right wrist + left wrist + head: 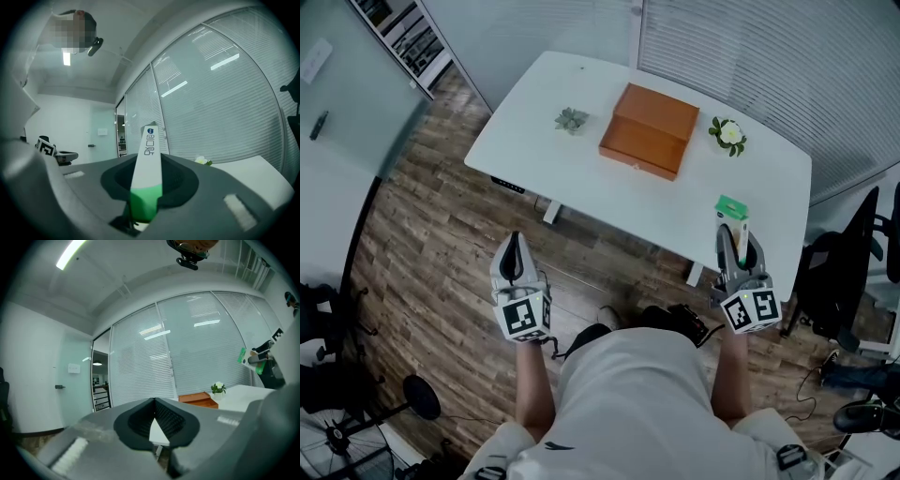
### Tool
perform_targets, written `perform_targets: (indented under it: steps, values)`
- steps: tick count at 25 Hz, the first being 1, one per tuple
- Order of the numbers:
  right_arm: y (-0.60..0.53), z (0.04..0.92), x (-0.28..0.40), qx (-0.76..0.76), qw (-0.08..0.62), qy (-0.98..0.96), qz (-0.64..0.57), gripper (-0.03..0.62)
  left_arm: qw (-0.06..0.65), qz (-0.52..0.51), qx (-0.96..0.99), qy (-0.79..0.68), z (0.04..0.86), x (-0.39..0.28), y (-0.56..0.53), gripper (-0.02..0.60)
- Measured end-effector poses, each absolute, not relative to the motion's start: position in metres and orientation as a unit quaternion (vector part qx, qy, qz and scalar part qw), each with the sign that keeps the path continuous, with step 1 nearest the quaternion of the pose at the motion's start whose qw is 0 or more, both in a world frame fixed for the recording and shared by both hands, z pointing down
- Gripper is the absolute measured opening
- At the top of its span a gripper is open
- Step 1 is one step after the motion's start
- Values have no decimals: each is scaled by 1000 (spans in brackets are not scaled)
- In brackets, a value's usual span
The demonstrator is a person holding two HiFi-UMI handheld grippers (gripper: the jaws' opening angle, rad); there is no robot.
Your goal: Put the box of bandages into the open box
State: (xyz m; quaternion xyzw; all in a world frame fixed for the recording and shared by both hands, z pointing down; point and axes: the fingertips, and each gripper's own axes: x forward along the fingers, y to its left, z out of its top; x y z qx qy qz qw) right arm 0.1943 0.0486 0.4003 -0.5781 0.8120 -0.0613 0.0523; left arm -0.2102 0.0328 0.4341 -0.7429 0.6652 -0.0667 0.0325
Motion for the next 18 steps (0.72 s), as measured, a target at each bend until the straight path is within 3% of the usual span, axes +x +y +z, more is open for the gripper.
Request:
perform_targets:
  steps: [18]
  values:
    - [-74, 417, 184, -566, 45, 820, -73, 87, 26, -79, -734, 674, 447, -222, -71, 5]
